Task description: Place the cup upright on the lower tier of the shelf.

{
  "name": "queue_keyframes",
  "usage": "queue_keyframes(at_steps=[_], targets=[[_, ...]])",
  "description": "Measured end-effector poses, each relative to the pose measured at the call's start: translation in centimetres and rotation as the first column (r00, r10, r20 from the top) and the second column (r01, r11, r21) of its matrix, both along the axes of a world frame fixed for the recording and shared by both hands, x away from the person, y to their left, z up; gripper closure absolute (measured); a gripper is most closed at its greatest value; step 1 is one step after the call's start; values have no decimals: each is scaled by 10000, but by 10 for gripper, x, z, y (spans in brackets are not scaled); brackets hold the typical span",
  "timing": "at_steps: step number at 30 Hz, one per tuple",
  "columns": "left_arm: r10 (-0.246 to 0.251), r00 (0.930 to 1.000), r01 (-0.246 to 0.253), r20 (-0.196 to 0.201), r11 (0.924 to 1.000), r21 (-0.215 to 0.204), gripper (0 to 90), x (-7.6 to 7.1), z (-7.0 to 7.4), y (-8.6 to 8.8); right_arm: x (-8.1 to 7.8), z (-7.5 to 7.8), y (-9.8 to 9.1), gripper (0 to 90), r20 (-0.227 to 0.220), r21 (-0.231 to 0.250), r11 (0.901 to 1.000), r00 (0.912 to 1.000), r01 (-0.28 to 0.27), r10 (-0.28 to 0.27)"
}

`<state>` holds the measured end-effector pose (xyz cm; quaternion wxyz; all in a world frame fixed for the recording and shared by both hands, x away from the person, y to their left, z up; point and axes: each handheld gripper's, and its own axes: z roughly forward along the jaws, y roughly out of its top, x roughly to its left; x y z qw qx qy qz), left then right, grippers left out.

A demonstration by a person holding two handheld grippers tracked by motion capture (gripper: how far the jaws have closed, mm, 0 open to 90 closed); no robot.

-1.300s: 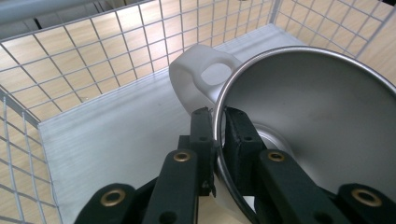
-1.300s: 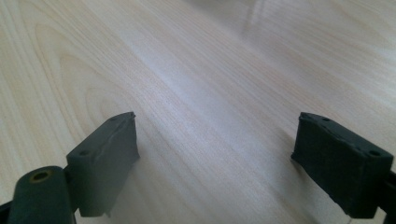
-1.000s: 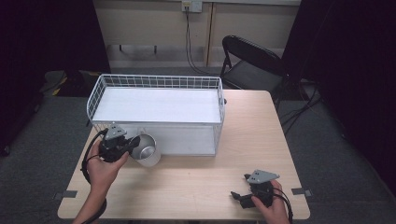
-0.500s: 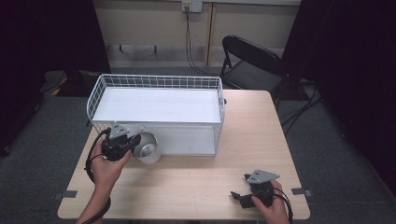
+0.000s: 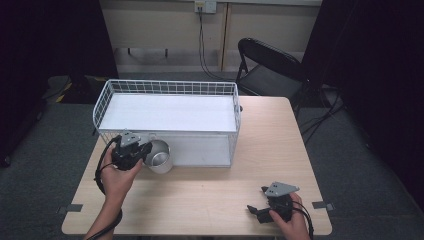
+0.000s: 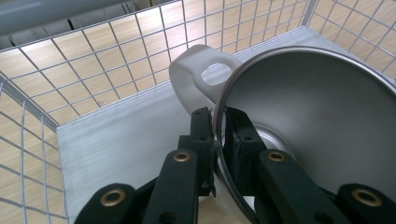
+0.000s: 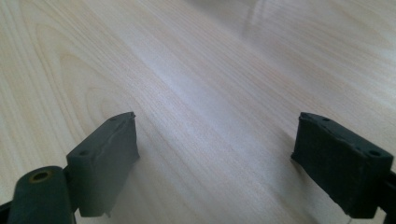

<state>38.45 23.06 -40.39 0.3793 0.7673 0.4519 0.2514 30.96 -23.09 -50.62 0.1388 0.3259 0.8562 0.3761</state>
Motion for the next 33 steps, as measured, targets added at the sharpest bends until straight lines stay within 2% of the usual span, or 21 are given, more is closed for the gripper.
queue_keyframes(at_steps=[16, 18, 21, 22, 33], targets=[[299, 9995, -300, -67, 9995, -64, 823, 10, 0, -3, 0, 0, 0, 131, -14, -8, 10000, 10000, -12, 12], [351, 9994, -351, -63, 9994, 36, 823, 11, -2, -4, 0, 0, 0, 131, -10, -9, 10000, 10000, -14, 14], [432, 9991, -432, -47, 9991, -2, 823, 12, -3, -4, 0, 0, 0, 131, -10, -9, 10000, 10000, -13, 13], [508, 9987, -508, -23, 9986, -146, 823, 13, -4, -4, 0, 0, 0, 131, -10, -10, 10000, 10000, -16, 16], [710, 9975, -710, 17, 9975, 65, 823, 16, -3, -5, 0, 0, 0, 131, -13, -11, 10000, 10000, -23, 23]])
